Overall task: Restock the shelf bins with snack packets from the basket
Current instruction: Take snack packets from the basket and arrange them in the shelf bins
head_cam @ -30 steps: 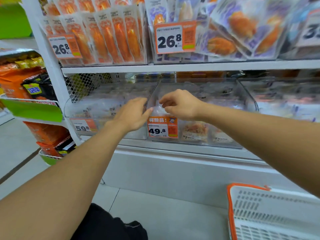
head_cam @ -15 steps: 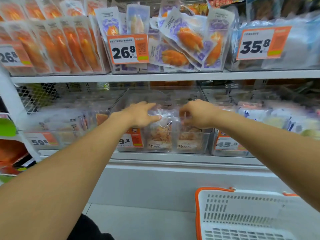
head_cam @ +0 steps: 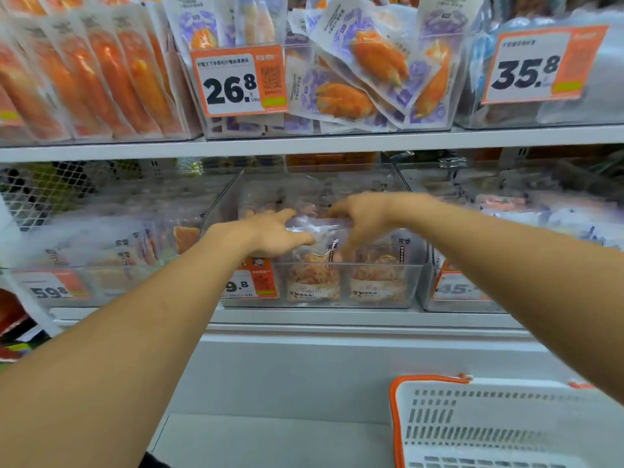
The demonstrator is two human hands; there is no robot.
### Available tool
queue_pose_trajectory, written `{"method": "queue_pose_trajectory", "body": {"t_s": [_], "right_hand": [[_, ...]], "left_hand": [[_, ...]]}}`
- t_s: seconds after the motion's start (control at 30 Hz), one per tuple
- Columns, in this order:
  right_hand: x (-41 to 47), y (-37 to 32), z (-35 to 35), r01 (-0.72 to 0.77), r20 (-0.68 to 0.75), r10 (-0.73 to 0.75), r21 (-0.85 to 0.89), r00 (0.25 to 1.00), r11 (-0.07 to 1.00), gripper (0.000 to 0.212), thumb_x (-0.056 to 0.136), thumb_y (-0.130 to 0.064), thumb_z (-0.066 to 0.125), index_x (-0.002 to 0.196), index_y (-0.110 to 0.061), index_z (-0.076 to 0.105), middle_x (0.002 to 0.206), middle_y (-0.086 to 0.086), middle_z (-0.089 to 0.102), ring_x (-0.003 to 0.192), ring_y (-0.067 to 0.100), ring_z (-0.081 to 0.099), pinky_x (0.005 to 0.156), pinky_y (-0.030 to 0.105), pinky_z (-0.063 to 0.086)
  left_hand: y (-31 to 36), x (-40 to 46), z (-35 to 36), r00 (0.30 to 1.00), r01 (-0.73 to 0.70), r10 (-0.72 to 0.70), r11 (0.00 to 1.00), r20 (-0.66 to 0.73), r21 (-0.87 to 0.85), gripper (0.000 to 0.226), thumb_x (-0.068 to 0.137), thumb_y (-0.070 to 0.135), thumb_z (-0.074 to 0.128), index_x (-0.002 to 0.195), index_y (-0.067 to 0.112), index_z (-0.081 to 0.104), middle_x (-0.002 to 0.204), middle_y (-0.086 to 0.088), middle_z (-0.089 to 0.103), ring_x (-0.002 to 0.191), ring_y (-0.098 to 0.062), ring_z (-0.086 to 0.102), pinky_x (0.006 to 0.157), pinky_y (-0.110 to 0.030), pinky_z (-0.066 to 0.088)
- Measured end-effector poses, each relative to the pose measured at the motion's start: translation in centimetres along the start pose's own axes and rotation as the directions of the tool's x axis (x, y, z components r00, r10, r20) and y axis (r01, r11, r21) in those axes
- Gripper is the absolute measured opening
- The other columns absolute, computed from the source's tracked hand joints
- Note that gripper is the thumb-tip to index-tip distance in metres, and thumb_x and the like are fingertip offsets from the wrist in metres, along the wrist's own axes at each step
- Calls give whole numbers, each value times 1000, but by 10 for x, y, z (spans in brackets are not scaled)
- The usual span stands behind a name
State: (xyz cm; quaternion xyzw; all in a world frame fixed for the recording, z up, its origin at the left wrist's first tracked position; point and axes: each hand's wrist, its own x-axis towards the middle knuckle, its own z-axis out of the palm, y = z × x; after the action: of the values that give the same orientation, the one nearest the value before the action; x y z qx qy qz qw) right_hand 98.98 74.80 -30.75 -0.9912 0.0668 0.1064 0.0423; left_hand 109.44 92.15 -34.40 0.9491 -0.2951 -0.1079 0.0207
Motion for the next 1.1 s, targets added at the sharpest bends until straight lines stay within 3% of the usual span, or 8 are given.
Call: {"method": "queue_pose_trajectory", "body": {"t_s": [0.07, 0.17, 0.3, 0.4, 0.53, 0.77, 0.93, 1.1], "right_hand": [[4, 10, -17, -55, -80, 70, 181, 994, 982, 86, 84, -72, 56, 150, -19, 41, 154, 5, 41, 135, 27, 45, 108, 37, 36], [23, 13, -6, -177, -105, 213, 278, 971, 944, 83, 92, -76, 30, 151, -17, 39, 160, 10, 31, 144, 30, 33, 117, 42, 24], [46, 2, 21, -132, 74, 110, 470, 991, 873, 80, 89, -80, 26, 153, -32, 35, 162, 3, 27, 148, 25, 26, 122, 47, 14], [51, 3, 13, -113, 106, 68, 504, 992, 857, 83, 90, -80, 24, 154, -29, 32, 161, 1, 28, 147, 25, 29, 121, 45, 19], [45, 4, 16, -114, -103, 158, 345, 982, 932, 95, 85, -85, 16, 150, -22, 41, 156, 6, 38, 141, 30, 38, 117, 46, 28], [29, -1, 14, -18, -5, 20, 227, 1000, 974, 72, 98, -69, 22, 156, -27, 27, 163, 2, 25, 150, 24, 22, 120, 42, 16], [-3, 6, 12, 116, -108, -105, 93, 989, 989, 57, 105, -50, 29, 154, -22, 32, 160, 4, 33, 147, 24, 30, 120, 38, 23], [-46, 27, 33, -2, -171, -32, -197, 985, 980, 66, 102, -58, 17, 158, -22, 18, 165, 4, 16, 152, 19, 15, 124, 45, 8]], "left_hand": [[-2, -2, 2, 1000, -13, 13, 1000, -13, -11, 91, 80, 85, 32, 155, 39, 9, 165, -7, 8, 149, -40, 2, 119, -57, 9], [-4, -2, 4, 1000, 2, -3, 999, -1, -50, 94, 76, 87, 30, 155, 42, 7, 165, -4, 5, 150, -38, -3, 119, -59, 5], [-2, -5, 5, 1000, 10, -11, 999, -23, -46, 88, 79, 85, 31, 154, 44, 7, 166, 1, 5, 151, -36, -2, 117, -63, 3], [-2, -4, 6, 999, 11, -13, 998, -33, -54, 89, 78, 87, 32, 153, 45, 9, 165, 3, 6, 151, -35, -1, 116, -65, 3], [-2, -4, 6, 999, -3, 1, 999, -48, -47, 87, 80, 86, 30, 153, 43, 12, 165, 4, 8, 151, -35, -1, 116, -66, 4], [6, -20, 3, 997, -52, 46, 993, -58, -108, 76, 93, 71, 29, 155, 29, 18, 165, 0, 13, 152, -27, 1, 120, -54, 10], [12, -22, 4, 967, -114, 113, 993, -229, 11, 63, 98, 63, 28, 142, 20, 42, 149, -9, 45, 135, -29, 42, 110, -51, 33], [35, -24, 13, 947, -269, 269, 963, -173, 22, 69, 100, 60, 25, 156, 22, 19, 164, -1, 17, 151, -21, 14, 120, -54, 12]]}}
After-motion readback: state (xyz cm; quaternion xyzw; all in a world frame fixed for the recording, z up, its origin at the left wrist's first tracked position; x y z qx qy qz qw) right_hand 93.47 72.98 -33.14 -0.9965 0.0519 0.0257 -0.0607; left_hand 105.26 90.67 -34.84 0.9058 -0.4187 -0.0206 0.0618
